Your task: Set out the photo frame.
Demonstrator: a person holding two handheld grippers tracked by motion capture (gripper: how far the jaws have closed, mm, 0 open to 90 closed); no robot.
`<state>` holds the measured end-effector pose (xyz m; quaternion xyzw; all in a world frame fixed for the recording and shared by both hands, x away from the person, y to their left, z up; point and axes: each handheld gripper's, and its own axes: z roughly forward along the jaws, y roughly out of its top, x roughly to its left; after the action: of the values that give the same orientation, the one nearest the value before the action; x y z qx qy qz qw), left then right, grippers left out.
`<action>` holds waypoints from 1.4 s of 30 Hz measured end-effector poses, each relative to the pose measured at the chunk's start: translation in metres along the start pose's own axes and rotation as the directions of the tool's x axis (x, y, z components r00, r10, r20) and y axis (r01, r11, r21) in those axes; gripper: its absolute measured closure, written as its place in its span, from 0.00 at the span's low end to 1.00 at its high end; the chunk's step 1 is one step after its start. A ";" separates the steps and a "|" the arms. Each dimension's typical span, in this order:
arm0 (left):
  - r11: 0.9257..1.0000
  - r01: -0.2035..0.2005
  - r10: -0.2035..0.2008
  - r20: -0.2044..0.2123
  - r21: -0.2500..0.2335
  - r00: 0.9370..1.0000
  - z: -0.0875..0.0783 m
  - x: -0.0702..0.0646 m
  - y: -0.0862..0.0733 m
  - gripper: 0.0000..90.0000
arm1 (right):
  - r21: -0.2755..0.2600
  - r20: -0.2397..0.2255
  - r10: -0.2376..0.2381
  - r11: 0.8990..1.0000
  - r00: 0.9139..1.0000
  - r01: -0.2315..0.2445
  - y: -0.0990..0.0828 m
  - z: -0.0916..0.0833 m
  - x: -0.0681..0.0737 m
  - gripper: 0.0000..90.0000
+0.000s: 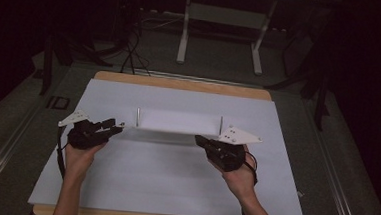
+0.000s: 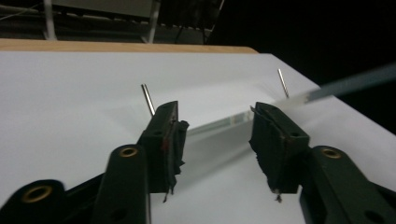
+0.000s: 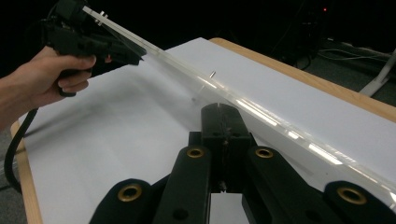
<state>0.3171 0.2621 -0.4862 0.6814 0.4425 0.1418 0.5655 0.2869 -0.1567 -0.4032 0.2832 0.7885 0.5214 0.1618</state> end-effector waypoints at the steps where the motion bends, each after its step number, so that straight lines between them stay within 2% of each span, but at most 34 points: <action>1: 1.000 -0.008 0.008 -0.005 0.007 1.000 0.001 -0.001 0.000 0.56 | -0.002 0.001 -0.001 1.000 1.000 0.001 0.001 0.000 -0.001 1.00; 4: 0.999 -0.039 0.039 -0.025 0.022 0.999 0.003 -0.004 -0.001 0.55 | -0.004 0.002 0.006 1.000 1.000 -0.006 0.002 0.001 -0.002 1.00; 6: 0.998 -0.054 0.054 -0.002 0.034 0.999 0.005 -0.006 -0.001 0.52 | -0.005 0.001 0.009 1.000 1.000 -0.009 0.003 0.001 -0.003 1.00; 9: 0.995 -0.089 0.089 -0.010 0.053 0.996 0.008 -0.010 -0.001 0.50 | -0.008 0.002 0.011 1.000 1.000 -0.011 0.004 0.002 -0.003 1.00; 12: 0.989 -0.141 0.142 -0.019 0.048 0.990 0.012 -0.018 0.001 0.48 | -0.010 0.005 0.010 1.000 1.000 -0.010 0.006 0.002 -0.004 1.00; 15: 0.985 -0.170 0.171 -0.040 0.019 0.984 0.018 -0.024 0.002 0.43 | -0.015 0.005 0.015 1.000 1.000 -0.015 0.007 0.003 -0.006 1.00; 18: 0.979 -0.202 0.202 -0.056 0.011 0.978 0.025 -0.029 0.002 0.40 | -0.014 0.004 0.014 1.000 1.000 -0.014 0.008 0.003 -0.006 1.00; 21: 0.976 -0.219 0.218 -0.060 -0.002 0.974 0.030 -0.034 0.003 0.34 | -0.015 0.004 0.012 1.000 1.000 -0.012 0.008 0.004 -0.007 1.00; 23: 0.972 -0.233 0.231 -0.069 -0.016 0.970 0.033 -0.038 0.005 0.34 | -0.016 0.005 0.013 1.000 1.000 -0.013 0.009 0.004 -0.007 1.00; 26: 0.974 -0.221 0.218 -0.064 -0.044 0.974 0.036 -0.038 0.008 0.32 | -0.015 0.005 0.014 1.000 1.000 -0.014 0.010 0.004 -0.008 1.00; 29: 0.972 -0.232 0.229 -0.067 -0.043 0.971 0.040 -0.039 0.010 0.29 | -0.017 0.010 0.009 1.000 1.000 -0.009 0.011 0.005 -0.009 1.00; 36: 0.964 -0.264 0.261 -0.058 -0.044 0.964 0.045 -0.044 0.013 0.33 | -0.013 0.017 0.006 1.000 1.000 -0.005 0.015 0.006 -0.011 1.00; 42: 0.959 -0.278 0.275 -0.070 -0.051 0.959 0.045 -0.045 0.012 0.38 | -0.010 0.023 -0.007 1.000 1.000 0.007 0.017 0.007 -0.012 1.00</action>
<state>0.3278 0.1989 -0.4759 0.7144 0.3558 0.2540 0.5464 0.3044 -0.1541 -0.3912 0.2857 0.7849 0.5216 0.1740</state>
